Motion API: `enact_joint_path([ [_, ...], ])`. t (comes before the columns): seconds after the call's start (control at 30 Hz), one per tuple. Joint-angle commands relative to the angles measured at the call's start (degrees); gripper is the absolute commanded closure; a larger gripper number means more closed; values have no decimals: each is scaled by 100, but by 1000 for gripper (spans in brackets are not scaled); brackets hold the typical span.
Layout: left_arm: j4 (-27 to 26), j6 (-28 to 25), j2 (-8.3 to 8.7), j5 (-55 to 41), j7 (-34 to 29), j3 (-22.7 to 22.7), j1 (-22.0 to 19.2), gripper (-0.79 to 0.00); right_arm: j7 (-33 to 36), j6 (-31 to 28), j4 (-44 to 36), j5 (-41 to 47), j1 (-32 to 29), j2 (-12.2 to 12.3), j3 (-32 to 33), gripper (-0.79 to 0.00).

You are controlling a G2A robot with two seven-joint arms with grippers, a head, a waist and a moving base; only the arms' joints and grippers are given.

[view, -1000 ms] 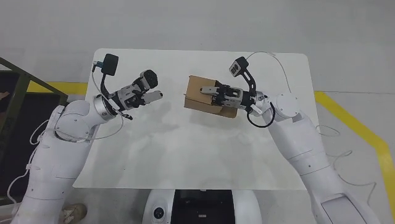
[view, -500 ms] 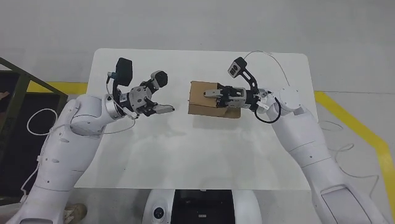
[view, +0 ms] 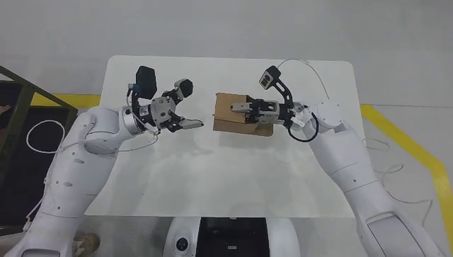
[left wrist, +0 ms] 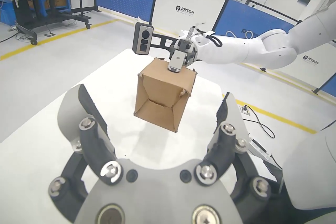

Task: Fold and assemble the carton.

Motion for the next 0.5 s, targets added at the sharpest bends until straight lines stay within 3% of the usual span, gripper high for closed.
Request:
enact_joint_path([
  [0.0,-2,-137,0,553,145,-60,12,-785,1,41,25,-21,22,4,2,0],
  [0.2,-106,-137,28,2257,1379,206,125,-785,150,63,279,0,214,-29,-98,0],
  [0.47,434,-137,136,3590,3184,736,-62,-785,331,-101,519,117,445,-117,-300,0],
])
